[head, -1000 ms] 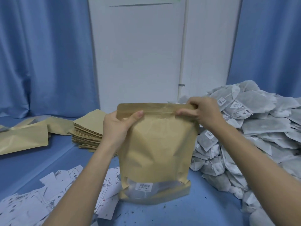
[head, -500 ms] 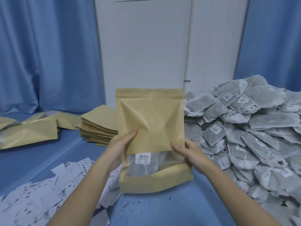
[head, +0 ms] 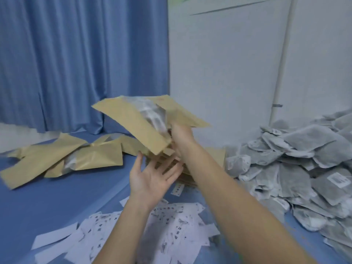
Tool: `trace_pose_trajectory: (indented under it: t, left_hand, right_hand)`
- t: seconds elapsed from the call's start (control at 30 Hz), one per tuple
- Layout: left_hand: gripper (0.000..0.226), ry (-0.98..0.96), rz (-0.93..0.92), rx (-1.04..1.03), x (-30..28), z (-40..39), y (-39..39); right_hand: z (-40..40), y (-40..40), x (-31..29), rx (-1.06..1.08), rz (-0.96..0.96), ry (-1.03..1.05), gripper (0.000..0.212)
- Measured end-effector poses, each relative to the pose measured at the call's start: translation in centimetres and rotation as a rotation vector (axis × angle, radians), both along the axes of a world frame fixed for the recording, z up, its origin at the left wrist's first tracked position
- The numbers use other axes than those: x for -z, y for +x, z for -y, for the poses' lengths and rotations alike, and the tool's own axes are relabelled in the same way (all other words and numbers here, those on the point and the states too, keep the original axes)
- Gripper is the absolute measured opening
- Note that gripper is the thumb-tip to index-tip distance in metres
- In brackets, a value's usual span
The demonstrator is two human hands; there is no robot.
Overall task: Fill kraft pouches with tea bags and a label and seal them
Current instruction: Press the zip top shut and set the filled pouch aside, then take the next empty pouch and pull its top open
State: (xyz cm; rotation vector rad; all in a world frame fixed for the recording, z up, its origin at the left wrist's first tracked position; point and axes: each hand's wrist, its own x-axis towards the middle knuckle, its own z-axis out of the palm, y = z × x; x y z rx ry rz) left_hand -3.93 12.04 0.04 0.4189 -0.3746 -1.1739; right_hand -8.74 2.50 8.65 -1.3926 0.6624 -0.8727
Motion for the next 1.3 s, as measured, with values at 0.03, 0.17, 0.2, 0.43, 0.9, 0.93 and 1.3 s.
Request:
trace_pose_trajectory:
  t: [0.03,0.17,0.2,0.43,0.9,0.93,1.3]
  left_hand:
    - [0.06,0.014,0.008,-0.066,-0.7,-0.1,1.3]
    - [0.056,0.079,0.051,-0.263,-2.6,-1.1,6.7]
    - [0.057,0.122,0.074,-0.274,-2.6,-1.1,7.7]
    - [0.024,0.334,0.114,-0.161,0.5,2.9,8.0]
    - [0.044,0.482,0.084,-0.121,4.7,8.2,5.3]
    - [0.039,0.5,0.098,-0.12,4.7,8.3,4.9]
    - [0.027,0.47,0.265,-0.223,2.1,7.5,-0.6]
  right_hand:
    - [-0.8,4.0,-1.2,-0.082,0.007,-0.006,0.04]
    - [-2.4,12.2,-0.8,-0.123,-0.295,-0.131,0.069]
    - [-2.0,12.7,0.4,-0.111,-0.365,-0.147,0.064]
    - [4.1,10.9,8.0,0.039,-0.51,-0.469,0.031]
    - [12.2,2.0,14.2,0.423,-1.132,-1.35,0.033]
    - [11.5,1.6,14.2,0.504,-1.063,-1.459,0.031]
    - [4.1,-3.1,15.3,0.574,-0.179,-1.792,0.013]
